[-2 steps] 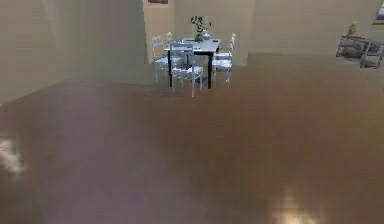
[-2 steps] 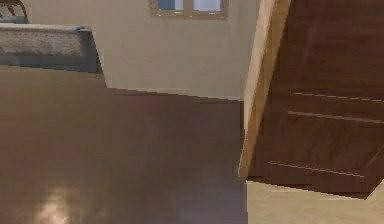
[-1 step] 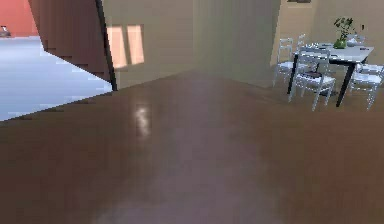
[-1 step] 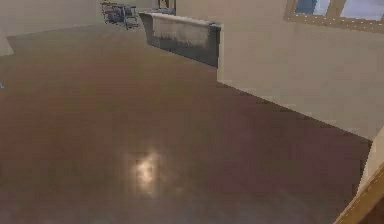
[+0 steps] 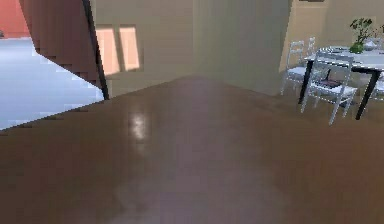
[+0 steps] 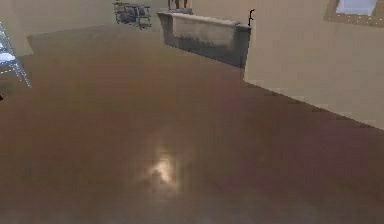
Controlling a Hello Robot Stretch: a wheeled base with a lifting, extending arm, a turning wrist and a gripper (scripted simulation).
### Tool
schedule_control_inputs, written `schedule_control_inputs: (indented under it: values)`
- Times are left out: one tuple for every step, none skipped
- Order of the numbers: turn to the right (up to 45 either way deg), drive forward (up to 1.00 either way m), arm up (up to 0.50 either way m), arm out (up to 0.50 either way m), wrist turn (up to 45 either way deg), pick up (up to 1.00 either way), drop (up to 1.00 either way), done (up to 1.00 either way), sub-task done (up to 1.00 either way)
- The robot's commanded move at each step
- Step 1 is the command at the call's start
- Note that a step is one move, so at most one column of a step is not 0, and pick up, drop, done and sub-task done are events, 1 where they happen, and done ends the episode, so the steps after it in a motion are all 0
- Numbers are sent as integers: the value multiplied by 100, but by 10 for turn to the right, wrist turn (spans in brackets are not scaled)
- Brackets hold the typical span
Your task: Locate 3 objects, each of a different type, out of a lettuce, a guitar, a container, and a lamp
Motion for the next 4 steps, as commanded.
schedule_control_inputs:
  values:
    - [-450, 0, 0, 0, 0, 0, 0, 0, 0]
    - [0, 100, 0, 0, 0, 0, 0, 0, 0]
    - [0, 100, 0, 0, 0, 0, 0, 0, 0]
    - [0, 100, 0, 0, 0, 0, 0, 0, 0]
